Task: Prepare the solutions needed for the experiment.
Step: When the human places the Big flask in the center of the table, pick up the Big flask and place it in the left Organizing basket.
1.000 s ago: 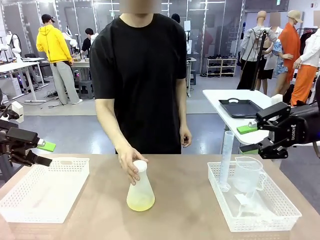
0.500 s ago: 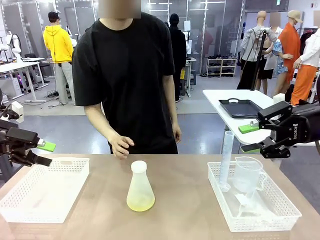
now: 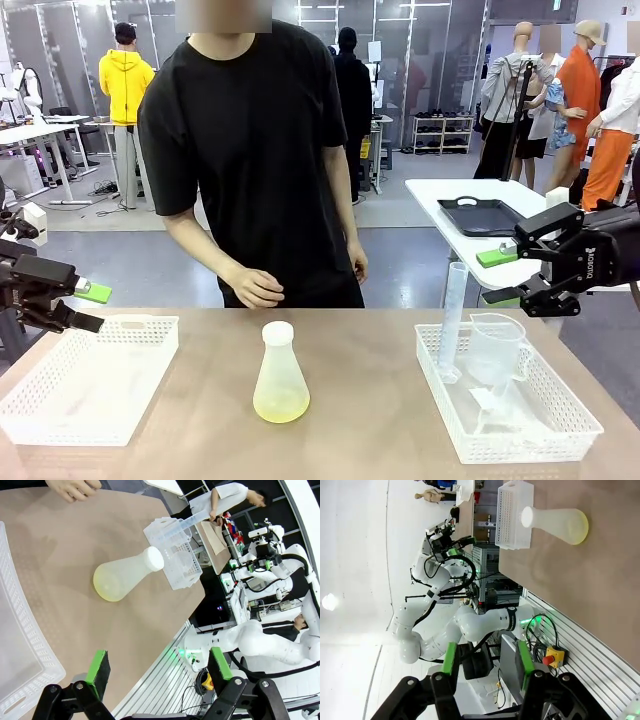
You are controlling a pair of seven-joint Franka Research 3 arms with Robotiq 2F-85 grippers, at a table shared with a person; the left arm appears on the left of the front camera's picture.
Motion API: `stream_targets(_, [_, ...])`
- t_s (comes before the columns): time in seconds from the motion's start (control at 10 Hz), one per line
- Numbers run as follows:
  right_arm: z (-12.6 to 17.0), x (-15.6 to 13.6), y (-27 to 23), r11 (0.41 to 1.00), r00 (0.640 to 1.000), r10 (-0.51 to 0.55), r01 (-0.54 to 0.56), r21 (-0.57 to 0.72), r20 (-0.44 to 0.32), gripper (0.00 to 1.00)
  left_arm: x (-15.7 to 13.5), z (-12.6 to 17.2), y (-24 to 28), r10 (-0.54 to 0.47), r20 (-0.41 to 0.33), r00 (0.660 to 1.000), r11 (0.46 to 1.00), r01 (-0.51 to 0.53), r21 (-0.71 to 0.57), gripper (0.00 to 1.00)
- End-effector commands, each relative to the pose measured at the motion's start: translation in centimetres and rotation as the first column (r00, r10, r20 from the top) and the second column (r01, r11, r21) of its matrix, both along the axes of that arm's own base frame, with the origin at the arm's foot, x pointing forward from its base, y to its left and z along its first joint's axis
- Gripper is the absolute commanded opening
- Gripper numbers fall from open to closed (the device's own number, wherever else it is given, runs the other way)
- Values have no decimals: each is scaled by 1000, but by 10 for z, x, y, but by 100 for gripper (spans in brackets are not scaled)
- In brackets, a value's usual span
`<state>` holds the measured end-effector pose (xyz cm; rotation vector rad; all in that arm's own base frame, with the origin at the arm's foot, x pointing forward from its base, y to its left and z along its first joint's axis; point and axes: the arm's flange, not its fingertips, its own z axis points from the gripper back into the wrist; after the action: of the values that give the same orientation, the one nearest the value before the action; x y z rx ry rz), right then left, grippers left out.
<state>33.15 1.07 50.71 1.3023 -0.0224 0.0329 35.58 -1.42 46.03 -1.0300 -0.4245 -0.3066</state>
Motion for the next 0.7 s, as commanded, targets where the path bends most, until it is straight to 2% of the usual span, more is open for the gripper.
stream_targets(0.0, [0, 1, 1, 1000, 1000, 3, -3, 14, 7, 58, 2, 0, -2, -7, 22, 1000, 1000, 8, -27, 100])
stream_targets(0.1, [0, 1, 1, 1000, 1000, 3, -3, 14, 7, 58, 0, 0, 0, 0, 0, 1000, 1000, 0, 0, 100])
stream_targets(0.2, [0, 1, 1, 1000, 1000, 3, -3, 14, 7, 58, 19, 4, 5, -65, 104, 993, 998, 61, 34, 100])
stream_targets(0.4, [0, 1, 1, 1000, 1000, 3, -3, 14, 7, 58, 63, 22, 22, -125, 244, 962, 989, 101, 111, 100])
stream_targets(0.5, [0, 1, 1, 1000, 1000, 3, -3, 14, 7, 58, 94, 32, 27, -213, 308, 927, 973, 173, 152, 100])
stream_targets(0.6, [0, 1, 1, 1000, 1000, 3, -3, 14, 7, 58, 121, 42, 29, -251, 323, 913, 964, 205, 170, 100])
